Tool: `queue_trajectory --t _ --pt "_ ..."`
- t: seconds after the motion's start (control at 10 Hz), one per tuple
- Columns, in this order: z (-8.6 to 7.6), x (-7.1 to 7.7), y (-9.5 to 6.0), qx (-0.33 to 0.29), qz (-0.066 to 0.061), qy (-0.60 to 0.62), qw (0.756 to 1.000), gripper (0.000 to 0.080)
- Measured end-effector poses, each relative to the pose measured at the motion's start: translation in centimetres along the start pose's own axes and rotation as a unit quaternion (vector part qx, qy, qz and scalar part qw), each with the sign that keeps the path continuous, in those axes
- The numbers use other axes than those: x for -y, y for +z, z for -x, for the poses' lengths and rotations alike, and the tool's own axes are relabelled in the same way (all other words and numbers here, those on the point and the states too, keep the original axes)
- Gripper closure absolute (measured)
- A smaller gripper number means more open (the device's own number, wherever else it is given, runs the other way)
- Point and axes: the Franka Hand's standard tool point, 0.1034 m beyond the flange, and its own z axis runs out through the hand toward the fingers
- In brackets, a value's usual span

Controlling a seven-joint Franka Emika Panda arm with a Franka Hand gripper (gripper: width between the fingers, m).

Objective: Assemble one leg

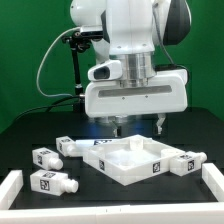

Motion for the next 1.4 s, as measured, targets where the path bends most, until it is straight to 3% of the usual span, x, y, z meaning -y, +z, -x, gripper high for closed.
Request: queue_trajectory --t 0.2,0.3,0.5,0.6,0.7,1.2,1.4 --pt "0.1 0.4 0.0 0.006 0.0 0.016 1.0 0.0151" --pt "-0.3 1.8 -0.6 0.021 -0.001 0.046 0.999 0.0151" --pt "-2.6 6.7 -1.3 0.037 -0.003 0.153 0.988 0.0151" --pt "-3.3 8.9 -0.9 0.036 -0.007 0.224 0.974 0.0151" --pt "-3.5 9.8 -0.3 0.038 -0.012 0.244 0.969 0.0151" --pt "-3.5 9.4 -0.3 0.038 -0.013 0.224 0.974 0.0151" --pt "-4.3 9.2 1.0 0.034 -0.026 0.254 0.966 0.0151"
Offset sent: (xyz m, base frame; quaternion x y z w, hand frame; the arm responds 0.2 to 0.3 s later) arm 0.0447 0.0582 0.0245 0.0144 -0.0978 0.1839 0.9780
